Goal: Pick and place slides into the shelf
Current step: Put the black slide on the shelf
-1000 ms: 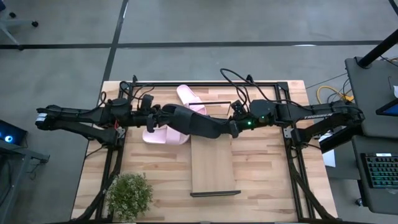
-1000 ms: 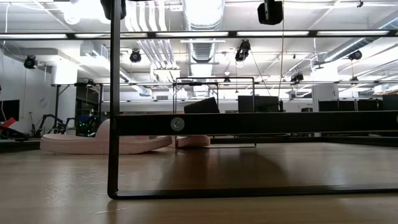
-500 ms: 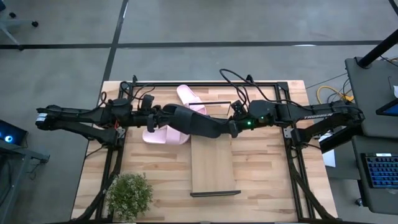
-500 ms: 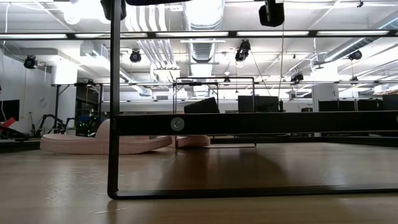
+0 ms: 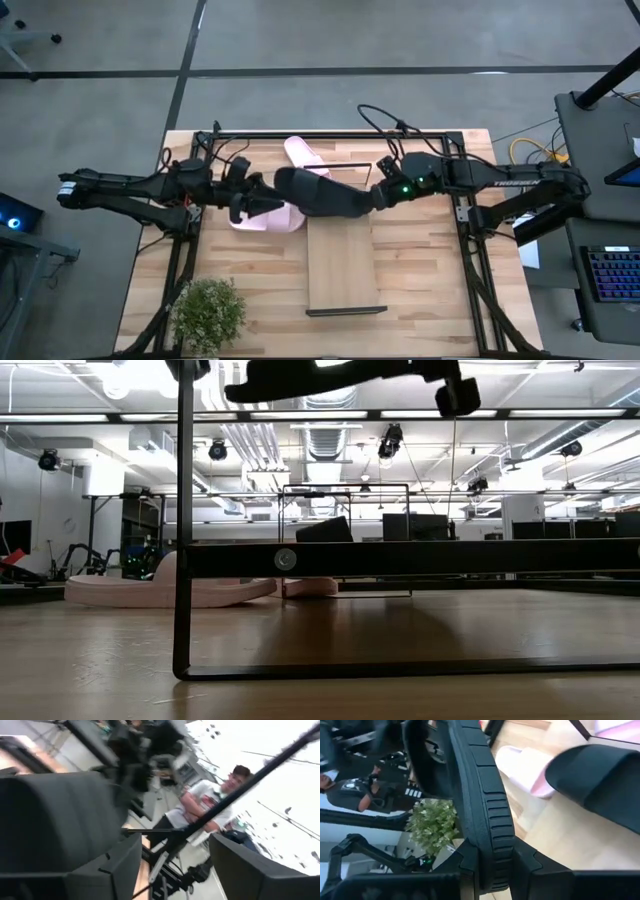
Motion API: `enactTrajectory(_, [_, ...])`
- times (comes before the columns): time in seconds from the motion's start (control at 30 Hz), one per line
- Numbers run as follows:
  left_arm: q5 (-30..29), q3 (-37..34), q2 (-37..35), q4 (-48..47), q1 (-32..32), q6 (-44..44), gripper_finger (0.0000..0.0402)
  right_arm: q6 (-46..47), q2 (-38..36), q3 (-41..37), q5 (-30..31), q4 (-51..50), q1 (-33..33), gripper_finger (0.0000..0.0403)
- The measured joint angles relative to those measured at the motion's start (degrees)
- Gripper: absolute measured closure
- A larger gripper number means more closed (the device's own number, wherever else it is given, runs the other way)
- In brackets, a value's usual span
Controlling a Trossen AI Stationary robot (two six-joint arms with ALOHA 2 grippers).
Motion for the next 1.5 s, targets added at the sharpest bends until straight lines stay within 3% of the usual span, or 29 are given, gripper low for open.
enactTrajectory(0.27, [1.4, 0.0, 0.0, 12.2, 0.0, 10.6, 0.0169, 1.0, -2.5, -0.1, -2.8, -7.0, -0.5, 0.0352])
enactTrajectory(0.73, [3.3, 0.0, 0.4, 12.6, 0.0, 13.4, 0.0169, 3.5, -3.2, -2.4, -7.0, -11.9, -0.4, 0.0352])
enactTrajectory(1.13, [3.3, 0.0, 0.8, 12.6, 0.0, 13.4, 0.0168, 11.0, -3.2, -15.2, -10.1, 7.1, -0.4, 0.0354])
enactTrajectory(1.5, [3.6, 0.0, 0.4, 12.7, 0.1, 13.4, 0.0168, 12.8, -3.2, -20.9, -12.6, 9.0, -1.0, 0.0354])
